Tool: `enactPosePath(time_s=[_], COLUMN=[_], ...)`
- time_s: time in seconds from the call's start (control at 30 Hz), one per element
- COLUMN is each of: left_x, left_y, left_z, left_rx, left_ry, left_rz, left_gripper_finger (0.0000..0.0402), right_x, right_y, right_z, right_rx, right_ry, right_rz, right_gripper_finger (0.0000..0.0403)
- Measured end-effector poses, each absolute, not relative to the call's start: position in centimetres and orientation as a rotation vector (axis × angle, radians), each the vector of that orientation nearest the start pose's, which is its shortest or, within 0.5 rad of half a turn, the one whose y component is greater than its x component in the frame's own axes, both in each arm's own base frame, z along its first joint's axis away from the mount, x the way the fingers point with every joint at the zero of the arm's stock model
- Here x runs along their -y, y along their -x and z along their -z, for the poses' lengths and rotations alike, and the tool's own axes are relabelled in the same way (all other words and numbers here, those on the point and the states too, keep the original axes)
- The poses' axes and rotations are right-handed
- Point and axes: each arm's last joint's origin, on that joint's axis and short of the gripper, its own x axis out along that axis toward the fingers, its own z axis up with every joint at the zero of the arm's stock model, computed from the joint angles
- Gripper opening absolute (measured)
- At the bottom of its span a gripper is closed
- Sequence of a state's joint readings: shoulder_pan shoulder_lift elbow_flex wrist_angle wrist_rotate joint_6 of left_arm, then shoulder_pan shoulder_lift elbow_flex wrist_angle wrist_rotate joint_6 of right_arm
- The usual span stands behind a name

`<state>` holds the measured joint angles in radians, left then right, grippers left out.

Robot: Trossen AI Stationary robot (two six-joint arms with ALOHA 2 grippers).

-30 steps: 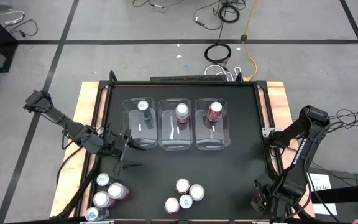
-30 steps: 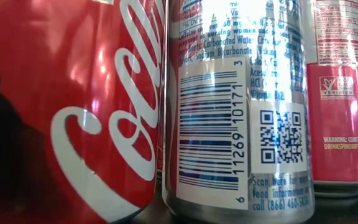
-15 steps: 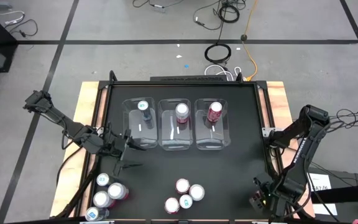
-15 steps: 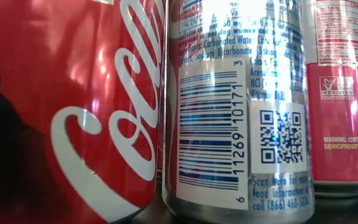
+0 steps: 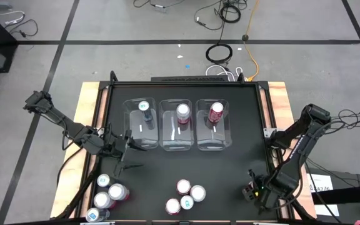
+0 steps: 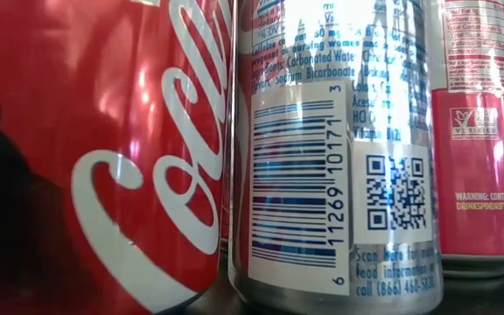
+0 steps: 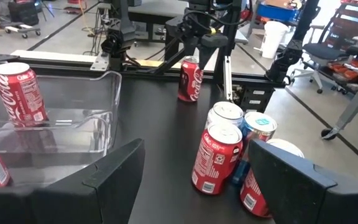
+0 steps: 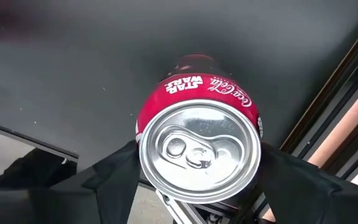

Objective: Sort soda cans
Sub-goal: Put the red-white soda can into the right transparent bin

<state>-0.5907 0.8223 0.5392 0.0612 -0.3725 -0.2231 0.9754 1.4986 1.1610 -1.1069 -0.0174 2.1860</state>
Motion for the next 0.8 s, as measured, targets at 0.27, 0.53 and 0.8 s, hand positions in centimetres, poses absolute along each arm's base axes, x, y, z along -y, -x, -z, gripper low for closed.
enactPosePath(time_s=[0.27, 0.53, 0.8], left_x=[9.41, 9.42, 9.42], left_y=[-15.93, -15.93, -15.93], left_z=[-26.53, -26.53, -26.53], left_rx=[-0.22, -0.22, -0.22], left_ry=[0.125, 0.125, 0.125], left_rz=[0.193, 0.194, 0.194], left_gripper_finger=[0.0295, 0.0295, 0.0295], right_x=[-21.91, -21.86, -21.86], right_y=[-14.84, -14.99, -15.0], right_z=[-24.59, -24.46, -24.49], right_rx=[-1.362, -1.298, -1.296], right_ry=[-1.074, -1.084, -1.083], right_rz=[0.86, 0.869, 0.868], right_gripper_finger=[0.0313, 0.0336, 0.0366])
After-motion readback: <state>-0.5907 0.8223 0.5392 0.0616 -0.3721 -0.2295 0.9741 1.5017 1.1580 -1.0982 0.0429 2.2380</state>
